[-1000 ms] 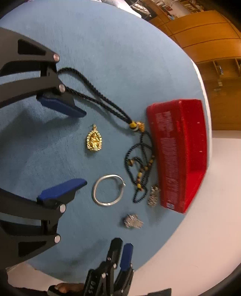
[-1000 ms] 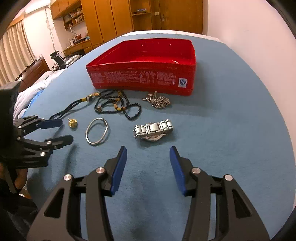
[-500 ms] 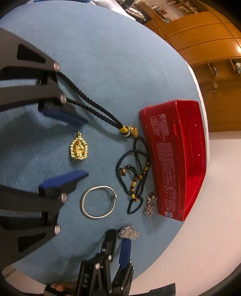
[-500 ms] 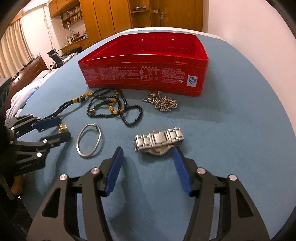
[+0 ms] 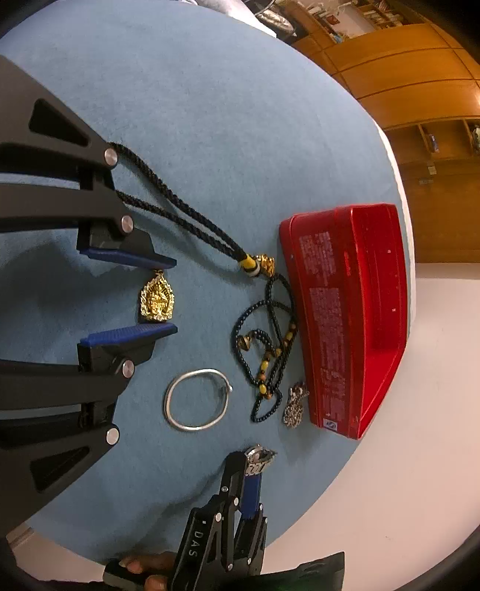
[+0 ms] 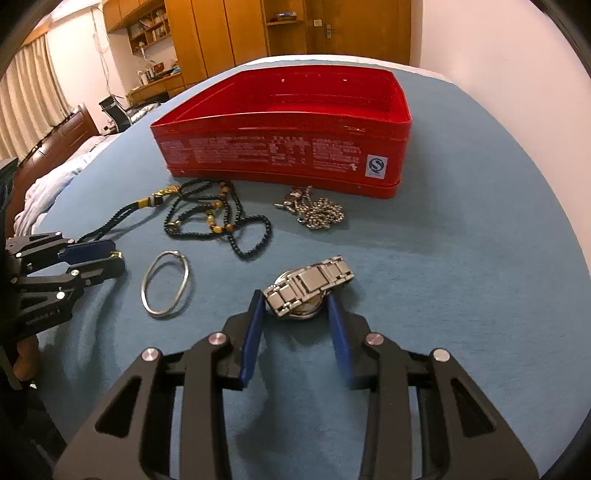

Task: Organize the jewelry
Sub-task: 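Grasp the gold pendant with the left tool while the right tool grasps the silver watch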

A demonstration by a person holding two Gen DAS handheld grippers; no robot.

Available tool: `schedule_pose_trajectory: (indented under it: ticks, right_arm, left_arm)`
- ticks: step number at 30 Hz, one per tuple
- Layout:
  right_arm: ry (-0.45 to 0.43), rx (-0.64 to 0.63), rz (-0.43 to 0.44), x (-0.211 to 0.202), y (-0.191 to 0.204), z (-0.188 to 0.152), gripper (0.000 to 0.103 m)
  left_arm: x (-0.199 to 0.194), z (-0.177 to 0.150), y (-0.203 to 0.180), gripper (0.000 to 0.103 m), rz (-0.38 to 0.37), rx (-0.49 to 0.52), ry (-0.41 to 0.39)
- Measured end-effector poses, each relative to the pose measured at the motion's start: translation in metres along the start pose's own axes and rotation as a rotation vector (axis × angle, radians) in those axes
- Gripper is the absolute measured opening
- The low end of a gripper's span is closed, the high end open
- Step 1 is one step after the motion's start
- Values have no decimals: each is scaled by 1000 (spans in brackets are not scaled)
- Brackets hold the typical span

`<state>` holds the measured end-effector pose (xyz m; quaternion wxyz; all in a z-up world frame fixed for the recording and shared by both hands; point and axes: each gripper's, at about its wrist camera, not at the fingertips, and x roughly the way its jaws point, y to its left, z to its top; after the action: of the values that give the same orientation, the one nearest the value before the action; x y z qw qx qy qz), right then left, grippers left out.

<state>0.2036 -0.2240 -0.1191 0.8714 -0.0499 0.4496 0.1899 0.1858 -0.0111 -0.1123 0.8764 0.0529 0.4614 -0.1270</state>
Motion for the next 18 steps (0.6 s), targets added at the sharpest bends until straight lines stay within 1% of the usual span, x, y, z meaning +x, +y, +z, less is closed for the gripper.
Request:
schedule_pose_trajectory:
  ticks: [5,18]
  right_arm:
    - [-5,0,15,-5,1,-1,33]
    - [-38,-14,18,-22,7,3,31]
  left_arm:
    - [-5,0,-4,29,2,9,-4]
    - [-25,6,-8,30,12,15,-42]
